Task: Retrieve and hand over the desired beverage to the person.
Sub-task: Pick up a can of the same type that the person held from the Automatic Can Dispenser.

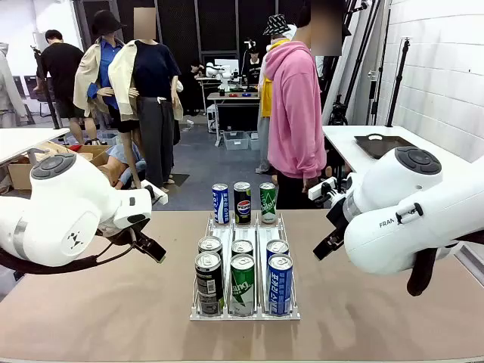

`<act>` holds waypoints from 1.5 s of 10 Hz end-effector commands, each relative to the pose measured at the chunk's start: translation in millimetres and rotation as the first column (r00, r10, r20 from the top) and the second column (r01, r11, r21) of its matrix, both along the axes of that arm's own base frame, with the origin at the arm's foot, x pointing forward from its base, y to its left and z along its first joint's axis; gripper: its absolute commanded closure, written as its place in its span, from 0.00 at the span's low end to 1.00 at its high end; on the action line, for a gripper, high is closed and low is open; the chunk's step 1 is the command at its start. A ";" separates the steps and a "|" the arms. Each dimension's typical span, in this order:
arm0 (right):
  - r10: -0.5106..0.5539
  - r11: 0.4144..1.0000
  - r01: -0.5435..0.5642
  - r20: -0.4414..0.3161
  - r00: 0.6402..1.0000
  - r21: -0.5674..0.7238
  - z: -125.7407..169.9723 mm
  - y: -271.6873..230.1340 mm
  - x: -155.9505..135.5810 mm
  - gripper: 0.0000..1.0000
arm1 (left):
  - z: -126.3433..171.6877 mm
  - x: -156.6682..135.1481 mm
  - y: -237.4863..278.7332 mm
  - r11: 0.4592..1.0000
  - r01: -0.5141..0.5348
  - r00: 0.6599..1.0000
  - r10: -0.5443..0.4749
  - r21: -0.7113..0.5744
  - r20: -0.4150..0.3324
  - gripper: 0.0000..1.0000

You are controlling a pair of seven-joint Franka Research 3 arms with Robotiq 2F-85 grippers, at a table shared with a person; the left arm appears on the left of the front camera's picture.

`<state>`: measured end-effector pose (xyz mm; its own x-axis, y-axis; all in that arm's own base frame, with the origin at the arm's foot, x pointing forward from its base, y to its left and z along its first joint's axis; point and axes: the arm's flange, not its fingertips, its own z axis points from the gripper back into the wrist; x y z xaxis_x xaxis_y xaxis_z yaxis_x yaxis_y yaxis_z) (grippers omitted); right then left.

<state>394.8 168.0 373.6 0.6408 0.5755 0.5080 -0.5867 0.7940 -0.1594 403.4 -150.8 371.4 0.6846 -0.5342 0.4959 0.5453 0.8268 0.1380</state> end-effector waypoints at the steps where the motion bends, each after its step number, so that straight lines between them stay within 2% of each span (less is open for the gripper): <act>1: 0.000 1.000 0.000 0.000 1.000 0.000 0.0 0.0 0.0 0.00 | 0.0 0.0 0.0 1.000 0.000 1.000 0.000 0.000 0.000 0.00; 15: 0.000 1.000 0.000 0.000 1.000 0.000 0.0 0.0 0.0 0.00 | 0.0 0.0 0.0 1.000 0.000 1.000 0.000 0.000 0.000 0.00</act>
